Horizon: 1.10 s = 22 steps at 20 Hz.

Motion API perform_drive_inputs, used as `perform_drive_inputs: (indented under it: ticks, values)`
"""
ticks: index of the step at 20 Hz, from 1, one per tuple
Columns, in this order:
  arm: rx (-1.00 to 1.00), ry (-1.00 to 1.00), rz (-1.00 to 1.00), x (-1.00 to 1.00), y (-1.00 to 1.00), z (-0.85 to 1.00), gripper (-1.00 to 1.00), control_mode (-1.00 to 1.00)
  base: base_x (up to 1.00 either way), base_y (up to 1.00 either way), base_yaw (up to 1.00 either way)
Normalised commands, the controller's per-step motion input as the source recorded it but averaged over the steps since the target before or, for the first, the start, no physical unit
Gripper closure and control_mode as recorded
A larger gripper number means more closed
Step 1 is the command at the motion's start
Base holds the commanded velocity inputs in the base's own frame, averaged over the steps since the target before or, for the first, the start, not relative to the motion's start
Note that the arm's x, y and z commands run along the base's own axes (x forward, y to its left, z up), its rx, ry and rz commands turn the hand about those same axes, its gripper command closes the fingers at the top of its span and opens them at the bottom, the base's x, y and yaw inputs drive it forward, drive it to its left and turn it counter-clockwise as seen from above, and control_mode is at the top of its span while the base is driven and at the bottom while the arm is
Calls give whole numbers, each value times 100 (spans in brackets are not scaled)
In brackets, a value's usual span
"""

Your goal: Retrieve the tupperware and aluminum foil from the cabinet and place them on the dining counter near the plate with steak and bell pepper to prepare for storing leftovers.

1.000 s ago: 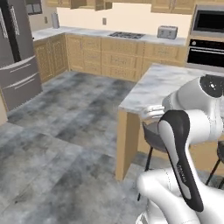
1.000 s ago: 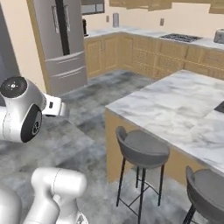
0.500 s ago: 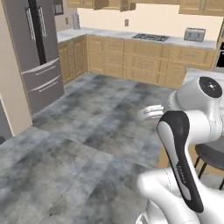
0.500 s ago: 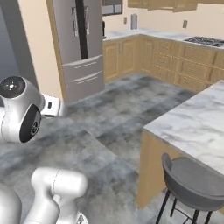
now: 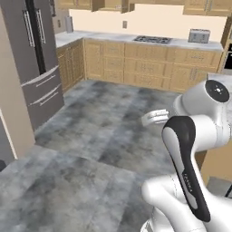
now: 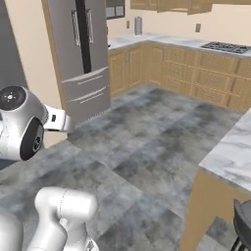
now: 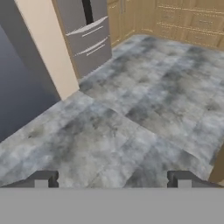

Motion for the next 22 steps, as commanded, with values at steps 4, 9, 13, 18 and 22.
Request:
perform_drive_inputs:
  ticks: [4, 9, 13, 18, 22]
  values:
    - [0, 0, 0, 0, 0, 0, -100, 100, 99, 77, -33]
    - [0, 0, 0, 0, 0, 0, -100, 100, 100, 59, -33]
    - [0, 0, 0, 0, 0, 0, -100, 100, 100, 22, -39]
    - [0, 0, 0, 0, 0, 0, -100, 100, 100, 2, -42]
    - [0, 0, 0, 0, 0, 0, -100, 100, 100, 25, -34]
